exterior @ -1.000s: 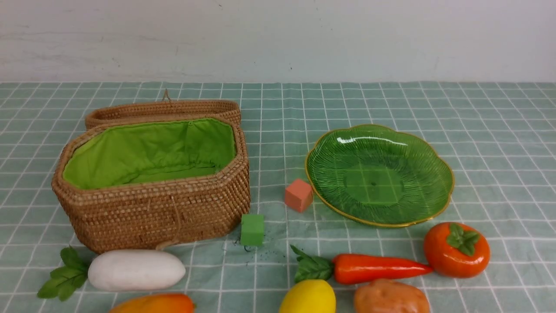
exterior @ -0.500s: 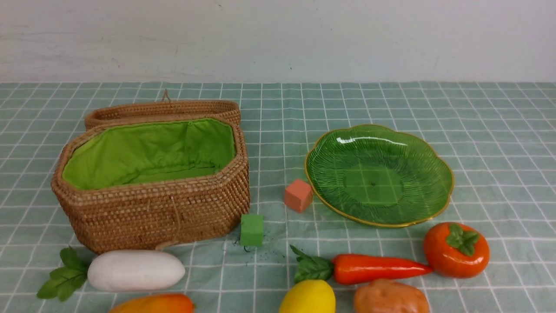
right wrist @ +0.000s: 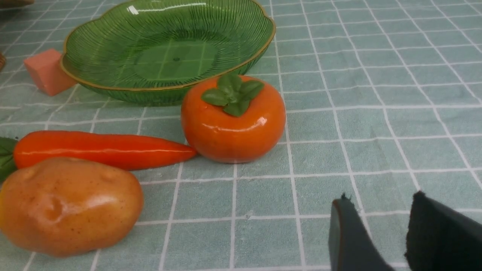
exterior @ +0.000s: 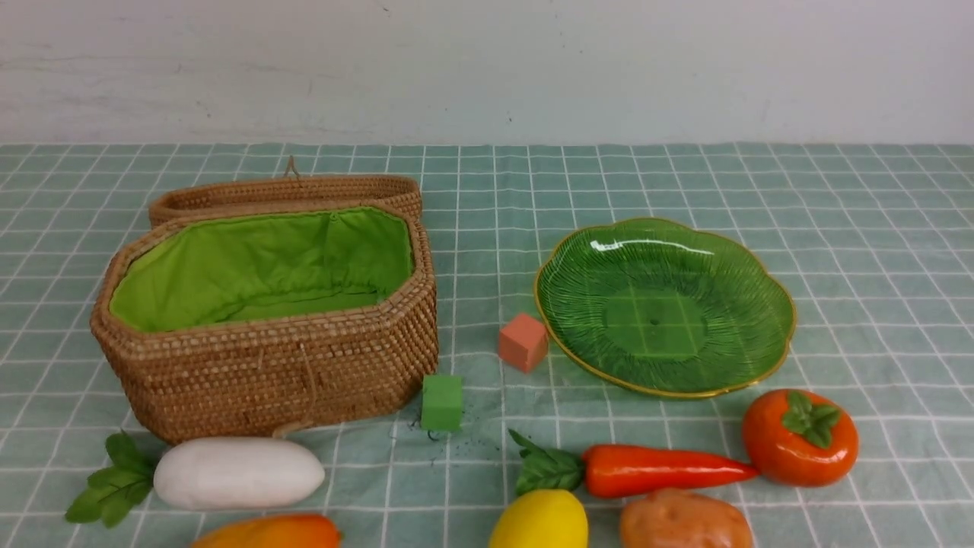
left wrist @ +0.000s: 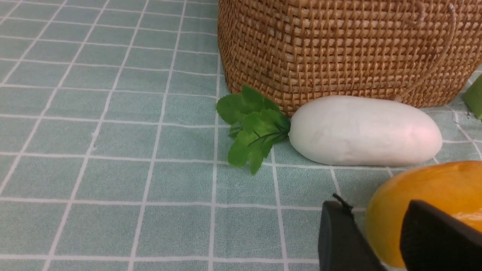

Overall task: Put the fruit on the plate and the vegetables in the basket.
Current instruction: Use the right arm to grab a potato and put it into the left basket

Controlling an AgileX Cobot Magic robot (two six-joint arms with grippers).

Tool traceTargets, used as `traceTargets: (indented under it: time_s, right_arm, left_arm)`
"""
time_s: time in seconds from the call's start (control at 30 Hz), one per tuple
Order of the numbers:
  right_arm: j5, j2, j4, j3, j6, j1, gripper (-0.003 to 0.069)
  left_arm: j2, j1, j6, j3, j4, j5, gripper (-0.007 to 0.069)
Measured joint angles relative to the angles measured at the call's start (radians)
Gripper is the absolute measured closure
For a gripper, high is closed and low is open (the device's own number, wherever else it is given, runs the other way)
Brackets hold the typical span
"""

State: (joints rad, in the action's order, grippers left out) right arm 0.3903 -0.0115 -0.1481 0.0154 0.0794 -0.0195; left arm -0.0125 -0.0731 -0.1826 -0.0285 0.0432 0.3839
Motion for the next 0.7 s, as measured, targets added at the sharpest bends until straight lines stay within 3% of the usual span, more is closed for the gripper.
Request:
traceTargets:
  time_s: [0.3, 0.7]
  right_arm:
    - [-0.021, 0.0, -0.017, 0.003, 0.0, 0.0, 0.0419]
    - [-0.425, 0.0, -0.286, 0.012, 0.032, 0.0, 0.0419]
  left_arm:
    - [0.0, 0.0, 0.0, 0.0, 0.0, 0.0, 0.0386]
    - [0.0, 0.0, 0.0, 0.0, 0.0, 0.0, 0.0386]
